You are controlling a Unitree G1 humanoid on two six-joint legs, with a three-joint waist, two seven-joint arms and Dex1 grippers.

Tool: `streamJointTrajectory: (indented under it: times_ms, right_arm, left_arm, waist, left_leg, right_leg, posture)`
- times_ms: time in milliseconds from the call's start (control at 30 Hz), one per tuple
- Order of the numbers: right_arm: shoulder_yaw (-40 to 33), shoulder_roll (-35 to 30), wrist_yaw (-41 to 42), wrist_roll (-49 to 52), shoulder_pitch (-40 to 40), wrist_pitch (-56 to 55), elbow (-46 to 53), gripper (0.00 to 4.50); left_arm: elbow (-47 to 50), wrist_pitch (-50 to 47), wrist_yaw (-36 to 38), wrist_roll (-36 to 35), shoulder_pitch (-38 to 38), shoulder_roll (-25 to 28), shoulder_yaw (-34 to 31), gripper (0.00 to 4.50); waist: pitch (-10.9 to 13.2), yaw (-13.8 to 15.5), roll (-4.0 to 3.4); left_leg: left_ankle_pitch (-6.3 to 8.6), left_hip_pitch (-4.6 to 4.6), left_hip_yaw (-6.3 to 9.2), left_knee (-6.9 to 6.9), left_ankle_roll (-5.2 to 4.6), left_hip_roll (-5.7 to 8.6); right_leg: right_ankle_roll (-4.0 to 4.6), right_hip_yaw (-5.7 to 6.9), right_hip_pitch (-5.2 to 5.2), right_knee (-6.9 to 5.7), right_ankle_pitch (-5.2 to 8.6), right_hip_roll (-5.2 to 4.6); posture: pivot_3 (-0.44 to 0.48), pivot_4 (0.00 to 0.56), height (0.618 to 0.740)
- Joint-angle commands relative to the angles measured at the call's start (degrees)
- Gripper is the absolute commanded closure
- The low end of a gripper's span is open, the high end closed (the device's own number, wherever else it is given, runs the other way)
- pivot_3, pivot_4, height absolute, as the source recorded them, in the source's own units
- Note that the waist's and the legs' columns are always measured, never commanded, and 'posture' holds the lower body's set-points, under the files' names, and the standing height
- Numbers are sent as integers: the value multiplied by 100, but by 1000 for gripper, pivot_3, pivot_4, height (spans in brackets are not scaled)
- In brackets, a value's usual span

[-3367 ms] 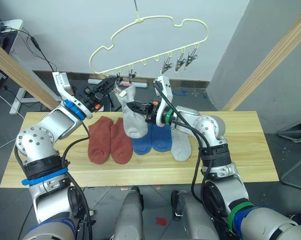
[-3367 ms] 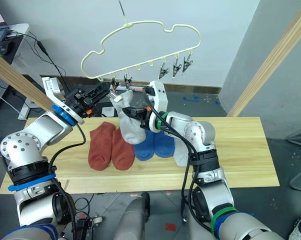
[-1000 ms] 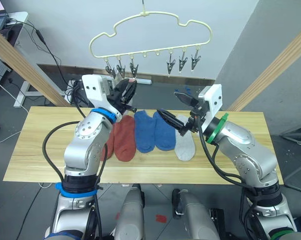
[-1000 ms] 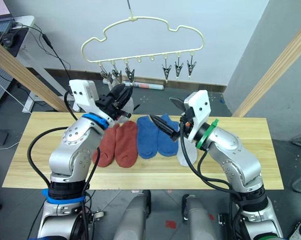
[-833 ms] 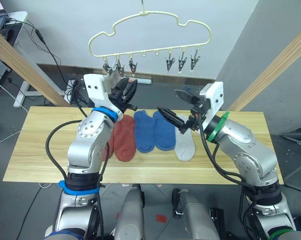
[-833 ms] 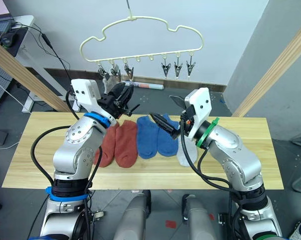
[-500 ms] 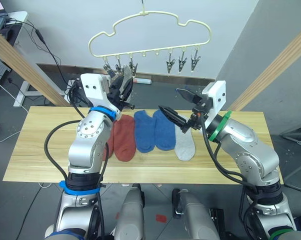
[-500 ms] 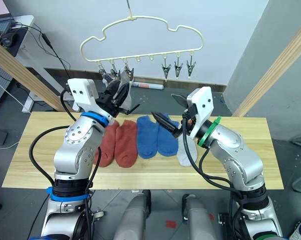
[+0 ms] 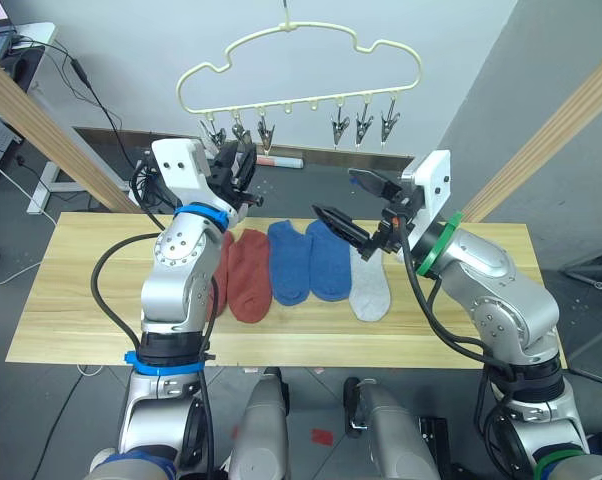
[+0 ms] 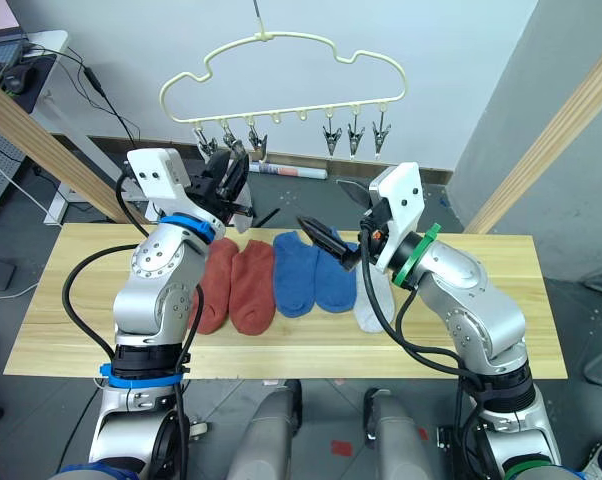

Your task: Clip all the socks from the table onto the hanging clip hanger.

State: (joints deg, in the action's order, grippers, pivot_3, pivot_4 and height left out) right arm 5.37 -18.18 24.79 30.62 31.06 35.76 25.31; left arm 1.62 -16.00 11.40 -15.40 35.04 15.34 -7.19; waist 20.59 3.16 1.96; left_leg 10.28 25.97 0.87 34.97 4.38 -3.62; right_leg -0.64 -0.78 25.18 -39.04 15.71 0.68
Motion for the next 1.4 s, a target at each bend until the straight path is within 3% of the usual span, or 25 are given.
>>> streamJointTrajectory:
  times_ms: [33, 633, 1400]
  right_arm:
    - [-173, 26, 2, 121, 100, -19, 297, 0]
    - [-262, 95, 5, 101, 148, 64, 272, 0]
    - [-306, 93, 25, 116, 181, 77, 214, 0]
  left_arm:
    - [18, 245, -13, 62, 135, -29, -77, 3105]
    - [373, 143, -163, 63, -119, -119, -60, 3105]
    - [-169, 476, -94, 116, 181, 56, -153, 3105]
  waist:
    - [0, -1, 0]
    - [0, -12, 0]
    - [0, -15, 0]
  left_leg:
    - [0, 0, 0, 0, 0, 0]
    - [-1, 0, 0, 4, 0, 0]
    - [-1, -1, 4, 10, -1, 0]
  right_leg:
    - [0, 0, 0, 0, 0, 0]
    - [3, 1, -1, -5, -2, 0]
    - [4, 5, -4, -8, -3, 0]
  posture:
    - [142, 380, 740]
    - [132, 379, 740]
    - [129, 376, 740]
